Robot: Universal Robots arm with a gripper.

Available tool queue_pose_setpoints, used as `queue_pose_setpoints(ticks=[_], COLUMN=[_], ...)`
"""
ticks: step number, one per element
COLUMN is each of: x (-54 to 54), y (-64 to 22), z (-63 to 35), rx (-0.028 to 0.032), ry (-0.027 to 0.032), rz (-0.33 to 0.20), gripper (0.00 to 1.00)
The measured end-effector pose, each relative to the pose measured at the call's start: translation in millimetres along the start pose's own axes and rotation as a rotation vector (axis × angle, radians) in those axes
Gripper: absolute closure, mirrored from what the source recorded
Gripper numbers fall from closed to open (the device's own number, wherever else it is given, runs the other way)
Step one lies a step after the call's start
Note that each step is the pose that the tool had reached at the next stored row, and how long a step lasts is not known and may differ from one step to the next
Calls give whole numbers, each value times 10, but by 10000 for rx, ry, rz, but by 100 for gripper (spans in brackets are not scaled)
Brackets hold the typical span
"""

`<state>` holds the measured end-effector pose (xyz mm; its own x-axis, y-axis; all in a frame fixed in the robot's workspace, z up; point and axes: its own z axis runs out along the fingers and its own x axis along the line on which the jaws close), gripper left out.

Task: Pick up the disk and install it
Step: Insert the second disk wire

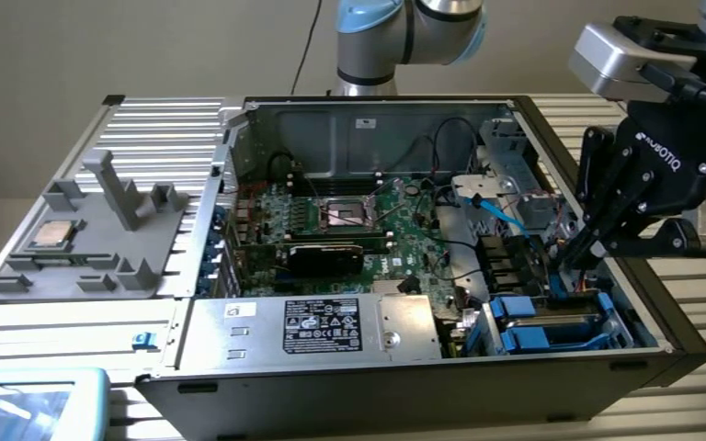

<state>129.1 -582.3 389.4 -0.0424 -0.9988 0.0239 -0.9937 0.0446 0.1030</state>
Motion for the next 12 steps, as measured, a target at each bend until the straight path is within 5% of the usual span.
queue_pose_setpoints(ticks=[9, 12], x=[-1, -1], y=[-1, -1], z=[7, 13], rx=[40, 55], ry=[65, -19], rz=[-1600, -2145], gripper=[89, 89])
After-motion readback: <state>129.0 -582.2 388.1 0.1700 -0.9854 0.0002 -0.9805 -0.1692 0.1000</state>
